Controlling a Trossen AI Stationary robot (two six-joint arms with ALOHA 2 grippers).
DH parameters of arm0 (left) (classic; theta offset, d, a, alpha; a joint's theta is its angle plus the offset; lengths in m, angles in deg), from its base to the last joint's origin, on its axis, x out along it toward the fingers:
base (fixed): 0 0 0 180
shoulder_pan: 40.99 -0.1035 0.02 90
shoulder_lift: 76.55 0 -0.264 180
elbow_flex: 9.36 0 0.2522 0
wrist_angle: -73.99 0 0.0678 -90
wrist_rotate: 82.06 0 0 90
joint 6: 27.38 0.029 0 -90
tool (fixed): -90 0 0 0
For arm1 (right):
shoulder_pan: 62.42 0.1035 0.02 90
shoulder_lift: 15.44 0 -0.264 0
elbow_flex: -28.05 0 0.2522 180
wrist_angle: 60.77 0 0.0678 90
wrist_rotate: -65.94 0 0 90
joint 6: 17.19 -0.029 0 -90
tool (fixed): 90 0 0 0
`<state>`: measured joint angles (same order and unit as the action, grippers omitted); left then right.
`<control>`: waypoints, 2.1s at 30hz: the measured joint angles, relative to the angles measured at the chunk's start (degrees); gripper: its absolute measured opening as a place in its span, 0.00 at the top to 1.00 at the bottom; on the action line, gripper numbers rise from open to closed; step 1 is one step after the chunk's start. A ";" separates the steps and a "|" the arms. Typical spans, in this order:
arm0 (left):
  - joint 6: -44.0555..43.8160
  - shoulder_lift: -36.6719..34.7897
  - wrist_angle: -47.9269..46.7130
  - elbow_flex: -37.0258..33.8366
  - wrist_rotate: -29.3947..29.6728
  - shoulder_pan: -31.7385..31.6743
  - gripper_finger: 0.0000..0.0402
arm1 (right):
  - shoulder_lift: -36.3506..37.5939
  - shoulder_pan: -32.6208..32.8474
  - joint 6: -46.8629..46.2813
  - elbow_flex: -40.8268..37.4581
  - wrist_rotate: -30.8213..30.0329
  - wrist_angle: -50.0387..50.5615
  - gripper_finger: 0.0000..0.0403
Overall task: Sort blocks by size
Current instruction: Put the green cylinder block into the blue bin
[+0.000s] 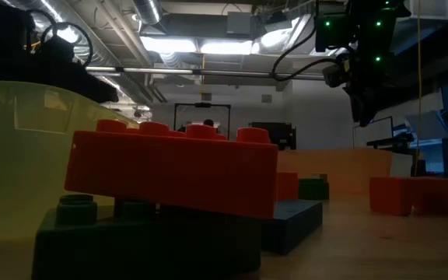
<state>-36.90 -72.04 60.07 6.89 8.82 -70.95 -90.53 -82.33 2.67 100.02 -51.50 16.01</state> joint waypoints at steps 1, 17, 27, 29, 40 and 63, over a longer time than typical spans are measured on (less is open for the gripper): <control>0.90 -0.02 0.02 0.89 0.00 0.00 0.59 | 0.00 0.02 -0.01 0.00 0.00 -0.01 0.61; -3.35 13.73 -31.68 21.78 1.01 0.00 0.59 | 0.00 0.02 -0.02 0.00 0.04 -0.01 0.61; -4.59 30.38 -40.35 32.14 0.84 0.01 0.59 | 0.00 0.02 -0.02 -0.02 0.04 -0.02 0.61; -4.37 33.88 -43.56 34.11 0.83 0.01 0.59 | 0.00 0.02 -0.02 -0.02 0.04 -0.02 0.61; -8.23 49.51 -58.25 37.02 1.26 0.00 0.59 | 0.00 0.02 -0.04 -0.02 0.07 -0.04 0.61; -11.57 55.52 -57.30 37.04 7.26 0.00 0.59 | -0.01 0.03 -0.04 -0.02 0.09 -0.20 0.61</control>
<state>-48.47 -16.52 2.77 43.93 16.08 -70.95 -90.54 -82.31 2.62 100.00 -51.42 15.81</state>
